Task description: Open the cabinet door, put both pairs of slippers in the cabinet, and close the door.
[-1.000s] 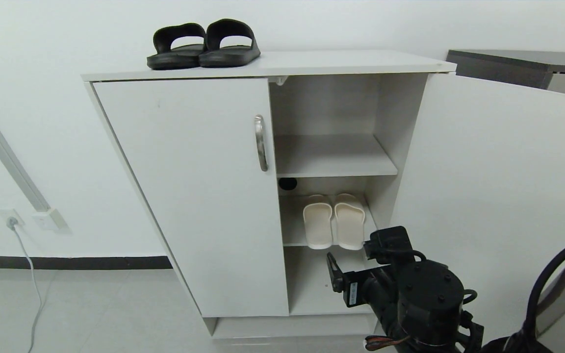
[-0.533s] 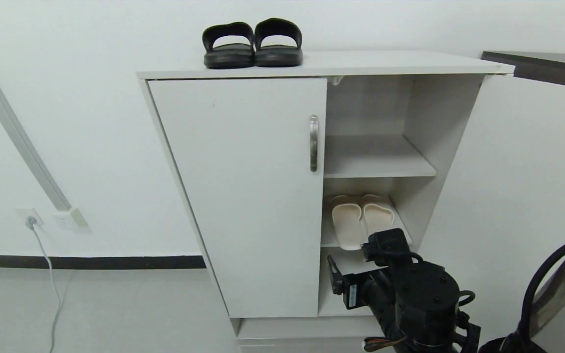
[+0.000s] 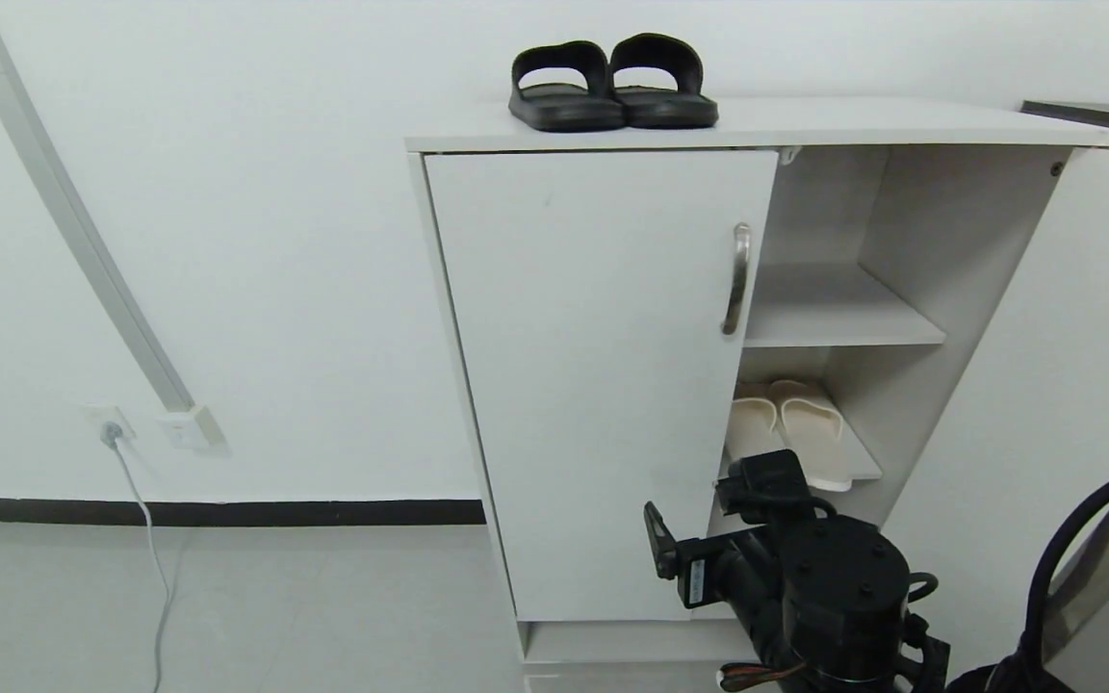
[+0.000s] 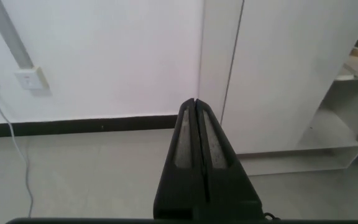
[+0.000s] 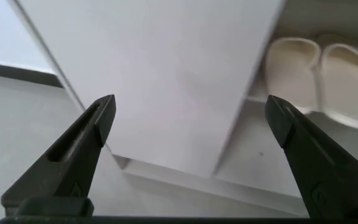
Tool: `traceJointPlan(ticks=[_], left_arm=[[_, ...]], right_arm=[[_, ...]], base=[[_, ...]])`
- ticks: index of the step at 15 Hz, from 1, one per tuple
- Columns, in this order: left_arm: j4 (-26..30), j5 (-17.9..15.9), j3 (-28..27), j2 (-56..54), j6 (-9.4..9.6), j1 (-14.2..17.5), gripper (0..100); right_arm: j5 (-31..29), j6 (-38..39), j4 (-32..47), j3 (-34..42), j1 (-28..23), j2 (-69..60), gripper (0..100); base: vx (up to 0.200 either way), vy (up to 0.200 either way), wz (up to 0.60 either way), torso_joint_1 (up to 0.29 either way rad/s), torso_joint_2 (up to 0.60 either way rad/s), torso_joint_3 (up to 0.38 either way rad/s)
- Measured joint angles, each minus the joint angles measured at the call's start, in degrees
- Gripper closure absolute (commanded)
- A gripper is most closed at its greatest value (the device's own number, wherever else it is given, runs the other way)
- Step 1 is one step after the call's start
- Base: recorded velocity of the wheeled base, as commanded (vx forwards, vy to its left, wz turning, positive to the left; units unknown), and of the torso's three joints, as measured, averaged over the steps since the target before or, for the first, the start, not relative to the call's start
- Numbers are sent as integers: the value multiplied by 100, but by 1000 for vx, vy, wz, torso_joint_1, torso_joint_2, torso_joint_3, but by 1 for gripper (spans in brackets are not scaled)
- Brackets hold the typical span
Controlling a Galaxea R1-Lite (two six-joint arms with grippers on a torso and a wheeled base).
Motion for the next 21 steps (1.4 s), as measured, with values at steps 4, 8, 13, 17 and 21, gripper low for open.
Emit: traceJointPlan(ticks=[4,8,13,17,21], left_arm=[[0,20,0,0,-10,-6,100],[2,34,-1,0,-10,-2,100],[0,34,0,5,-10,-11,100],[0,34,0,7,-10,-2,100],[-2,34,0,7,-15,-2,100]], right_arm=[[150,6,-185,85,4,-2,0],[194,-39,-284,190,-22,-2,0],[202,-82,-278,243,-11,6,0],[197,-82,-278,245,-13,6,0],[196,-148,-278,262,-7,15,0]], base=[[0,100,0,1,2,2],[0,0,0,0,0,0],[0,0,0,0,0,0],[0,0,0,0,0,0],[0,0,0,1,-118,-158]])
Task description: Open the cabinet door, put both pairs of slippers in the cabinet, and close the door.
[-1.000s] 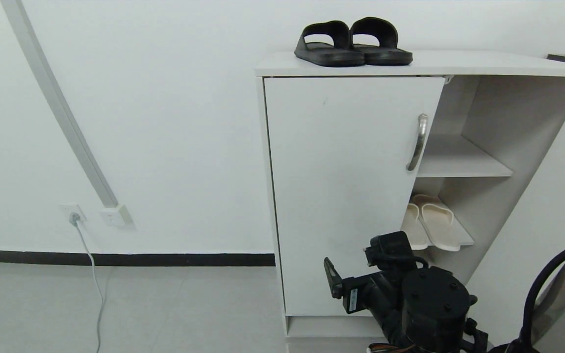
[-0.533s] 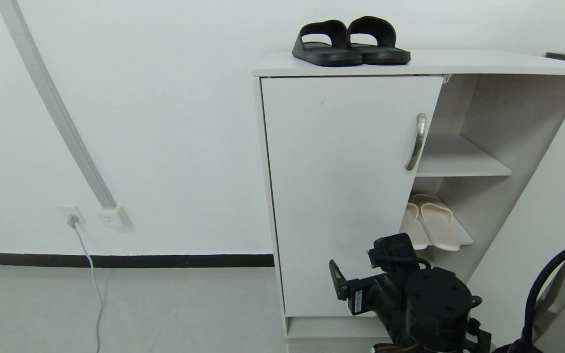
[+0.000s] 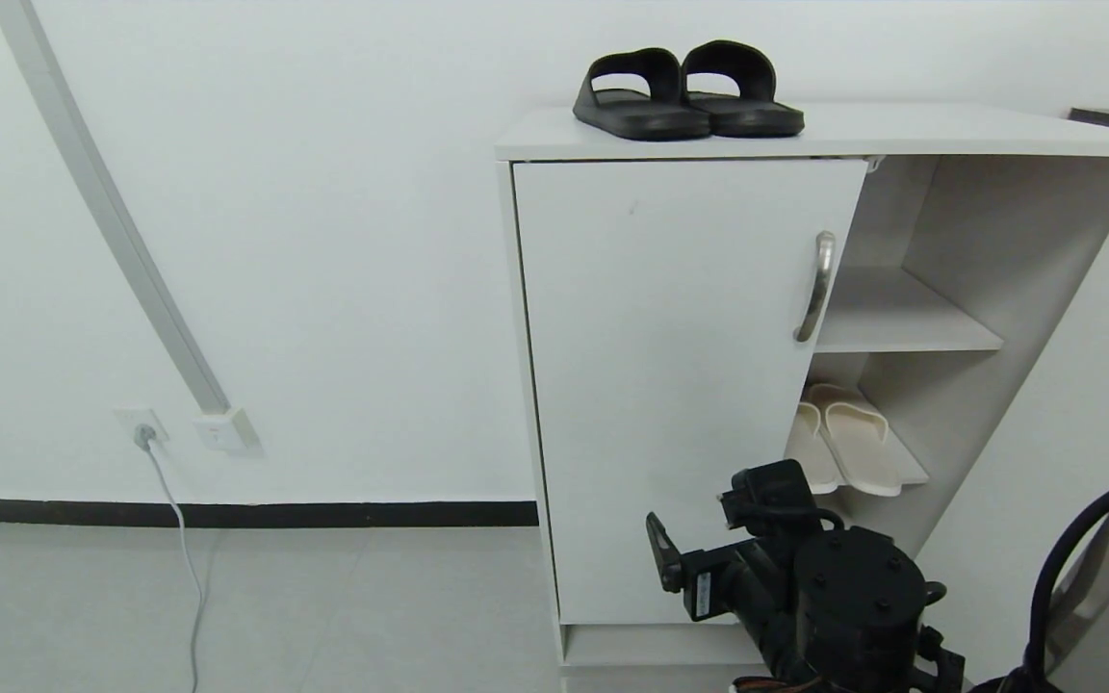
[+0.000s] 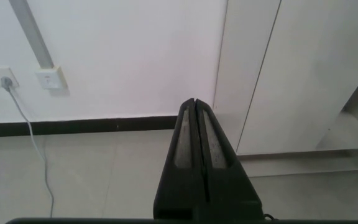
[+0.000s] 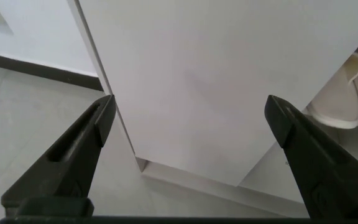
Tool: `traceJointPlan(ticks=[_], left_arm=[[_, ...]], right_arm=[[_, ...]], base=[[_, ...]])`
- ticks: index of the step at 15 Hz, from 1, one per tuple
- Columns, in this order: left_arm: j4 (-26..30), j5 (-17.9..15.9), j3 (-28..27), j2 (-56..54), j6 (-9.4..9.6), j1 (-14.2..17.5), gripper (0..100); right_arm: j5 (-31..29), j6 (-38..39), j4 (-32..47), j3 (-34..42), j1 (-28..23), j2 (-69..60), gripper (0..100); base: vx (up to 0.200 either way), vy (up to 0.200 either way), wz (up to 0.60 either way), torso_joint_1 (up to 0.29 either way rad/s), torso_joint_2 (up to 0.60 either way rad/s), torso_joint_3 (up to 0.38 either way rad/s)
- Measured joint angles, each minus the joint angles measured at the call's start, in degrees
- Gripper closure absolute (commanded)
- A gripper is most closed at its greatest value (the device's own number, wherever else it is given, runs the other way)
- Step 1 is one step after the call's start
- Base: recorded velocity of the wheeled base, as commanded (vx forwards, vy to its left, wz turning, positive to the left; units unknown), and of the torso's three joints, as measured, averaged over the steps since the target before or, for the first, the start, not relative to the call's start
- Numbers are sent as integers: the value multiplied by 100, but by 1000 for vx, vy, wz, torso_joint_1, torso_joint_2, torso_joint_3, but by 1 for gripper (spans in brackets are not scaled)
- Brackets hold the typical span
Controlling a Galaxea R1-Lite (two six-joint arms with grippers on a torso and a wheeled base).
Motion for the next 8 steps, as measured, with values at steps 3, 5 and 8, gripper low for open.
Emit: traceJointPlan(ticks=[3,5,8], left_arm=[[12,0,5,2,0,-4,100],[0,2,-1,2,0,0,100],[2,-6,0,2,0,0,100]], right_arm=[[-5,0,7,16,-22,11,0],[1,-4,-12,16,9,11,0],[0,-4,-17,16,-11,22,0]], base=[[0,0,0,36,-386,-365],[0,0,0,29,-522,-373],[0,0,0,111,-458,-344]])
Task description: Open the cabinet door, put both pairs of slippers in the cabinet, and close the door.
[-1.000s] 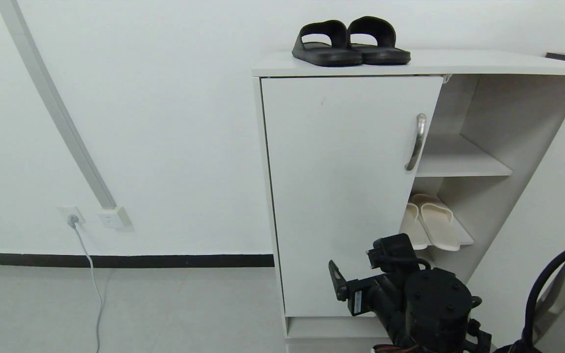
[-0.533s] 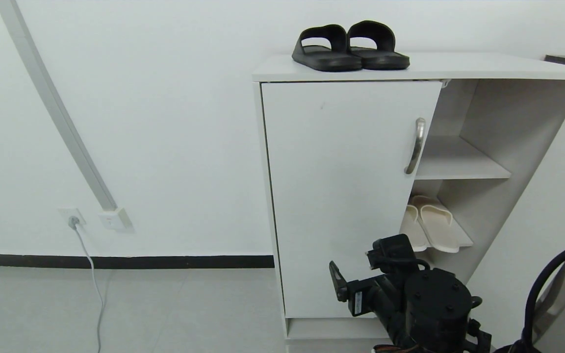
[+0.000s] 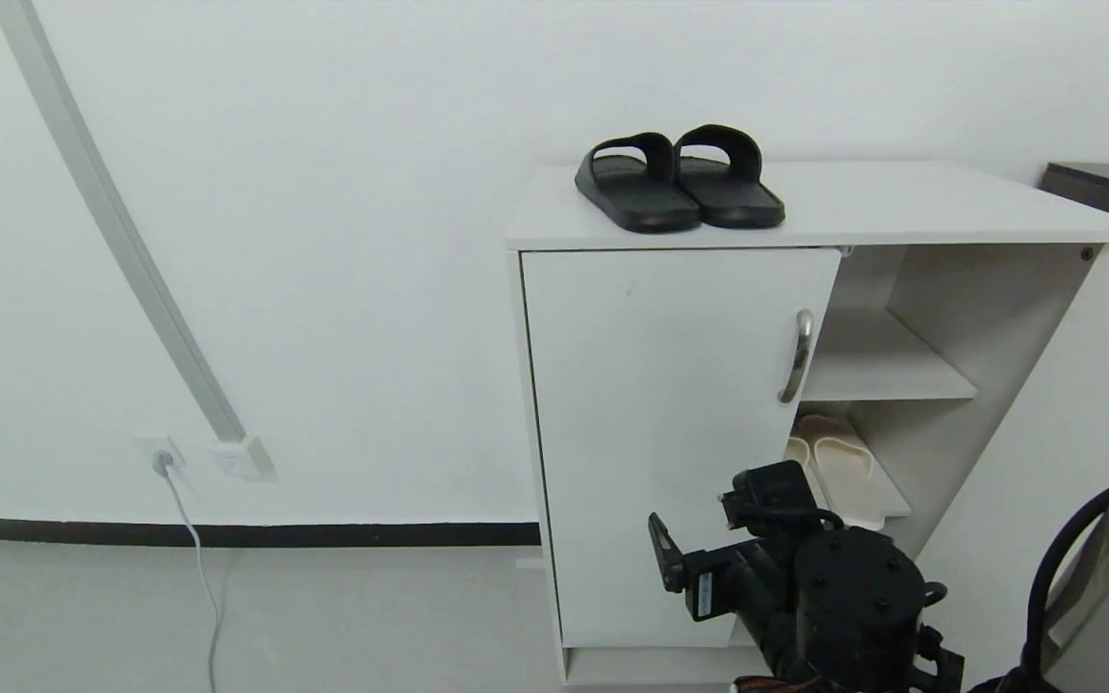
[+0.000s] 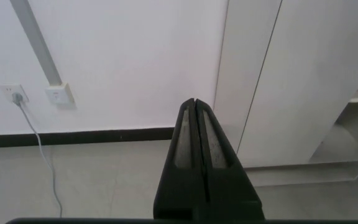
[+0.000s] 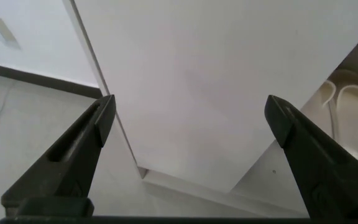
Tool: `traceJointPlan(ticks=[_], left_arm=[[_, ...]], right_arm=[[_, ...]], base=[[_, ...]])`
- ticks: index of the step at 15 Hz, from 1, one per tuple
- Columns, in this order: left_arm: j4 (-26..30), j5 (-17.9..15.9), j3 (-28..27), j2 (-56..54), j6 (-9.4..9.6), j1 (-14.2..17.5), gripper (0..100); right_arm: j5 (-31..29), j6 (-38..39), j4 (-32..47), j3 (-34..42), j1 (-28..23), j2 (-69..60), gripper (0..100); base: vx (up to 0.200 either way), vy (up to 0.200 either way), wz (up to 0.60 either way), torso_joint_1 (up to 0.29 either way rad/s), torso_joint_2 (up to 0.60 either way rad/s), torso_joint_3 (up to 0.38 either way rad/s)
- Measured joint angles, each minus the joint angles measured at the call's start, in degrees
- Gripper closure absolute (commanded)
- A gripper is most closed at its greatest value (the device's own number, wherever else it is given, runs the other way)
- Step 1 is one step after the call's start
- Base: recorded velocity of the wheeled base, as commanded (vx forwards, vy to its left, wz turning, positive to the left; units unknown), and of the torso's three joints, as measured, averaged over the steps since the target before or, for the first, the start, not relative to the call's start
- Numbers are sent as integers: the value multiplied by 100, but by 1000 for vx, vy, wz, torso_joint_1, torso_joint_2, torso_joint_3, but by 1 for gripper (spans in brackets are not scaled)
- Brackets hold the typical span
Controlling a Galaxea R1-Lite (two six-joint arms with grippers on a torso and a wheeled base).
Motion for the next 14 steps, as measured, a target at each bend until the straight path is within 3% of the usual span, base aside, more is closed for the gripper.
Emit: traceJointPlan(ticks=[14], left_arm=[[0,6,0,0,-2,2,100]], right_arm=[[9,0,-49,22,16,66,0]], base=[[0,0,0,171,-491,-324]])
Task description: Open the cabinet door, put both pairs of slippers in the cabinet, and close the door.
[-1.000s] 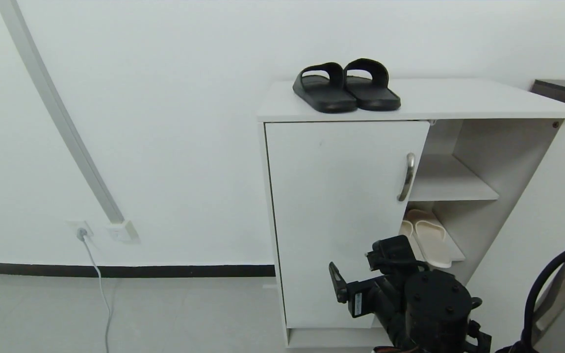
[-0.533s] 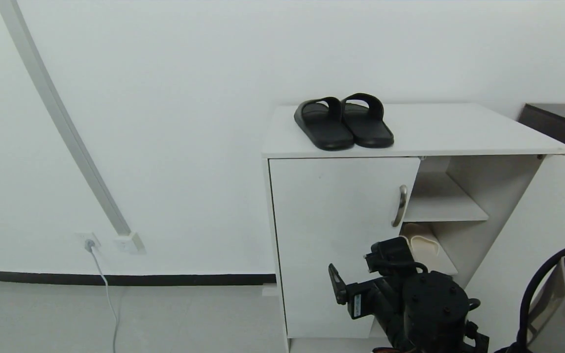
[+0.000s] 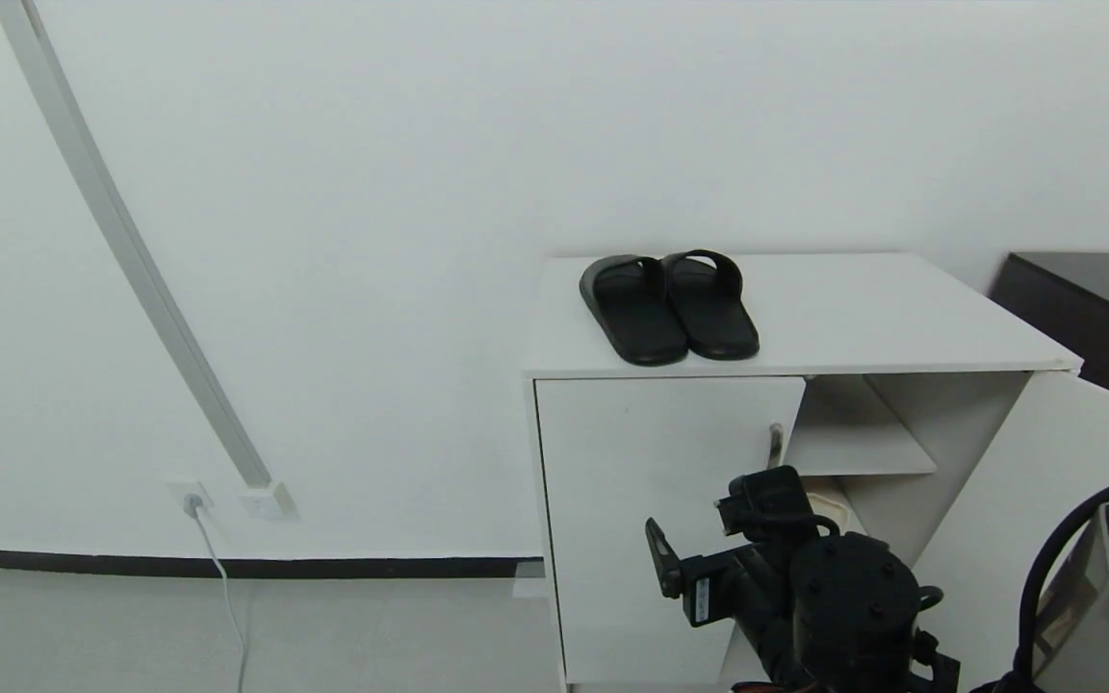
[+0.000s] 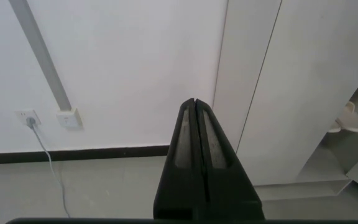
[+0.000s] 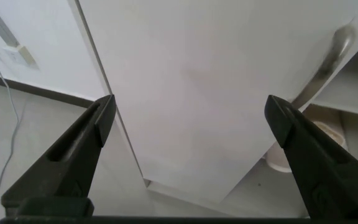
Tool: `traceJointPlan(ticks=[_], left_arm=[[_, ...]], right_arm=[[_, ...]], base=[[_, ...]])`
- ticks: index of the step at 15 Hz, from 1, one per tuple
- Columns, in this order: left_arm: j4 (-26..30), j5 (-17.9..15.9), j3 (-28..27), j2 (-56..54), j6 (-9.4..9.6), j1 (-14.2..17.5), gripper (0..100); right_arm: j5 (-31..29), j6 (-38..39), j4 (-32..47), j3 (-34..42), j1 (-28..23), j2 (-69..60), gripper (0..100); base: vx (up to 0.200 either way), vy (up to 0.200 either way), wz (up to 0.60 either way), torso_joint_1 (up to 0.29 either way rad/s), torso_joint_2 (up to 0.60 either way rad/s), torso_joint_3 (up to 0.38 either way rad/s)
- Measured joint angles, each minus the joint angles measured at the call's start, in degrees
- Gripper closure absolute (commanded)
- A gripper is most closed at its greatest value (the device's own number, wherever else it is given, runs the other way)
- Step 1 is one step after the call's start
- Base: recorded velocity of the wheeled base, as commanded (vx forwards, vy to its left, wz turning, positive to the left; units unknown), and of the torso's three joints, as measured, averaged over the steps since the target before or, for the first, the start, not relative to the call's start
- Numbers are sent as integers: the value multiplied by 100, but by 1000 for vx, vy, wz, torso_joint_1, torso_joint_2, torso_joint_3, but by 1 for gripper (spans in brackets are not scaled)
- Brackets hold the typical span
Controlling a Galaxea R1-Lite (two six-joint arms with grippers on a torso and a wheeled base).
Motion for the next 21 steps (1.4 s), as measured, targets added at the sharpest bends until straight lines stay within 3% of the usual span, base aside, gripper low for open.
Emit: traceJointPlan(ticks=[12,19,21], left_arm=[[-2,-9,0,0,0,-6,100],[0,-20,2,0,12,0,100],[0,-20,2,0,15,0,100]], right_arm=[[55,0,-2,63,-11,-4,0],[224,-202,-2,-50,-176,52,0],[252,-243,868,-433,-341,-15,0]], base=[[0,0,0,231,-539,-307],[0,0,0,5,-10,-8],[0,0,0,0,0,0]])
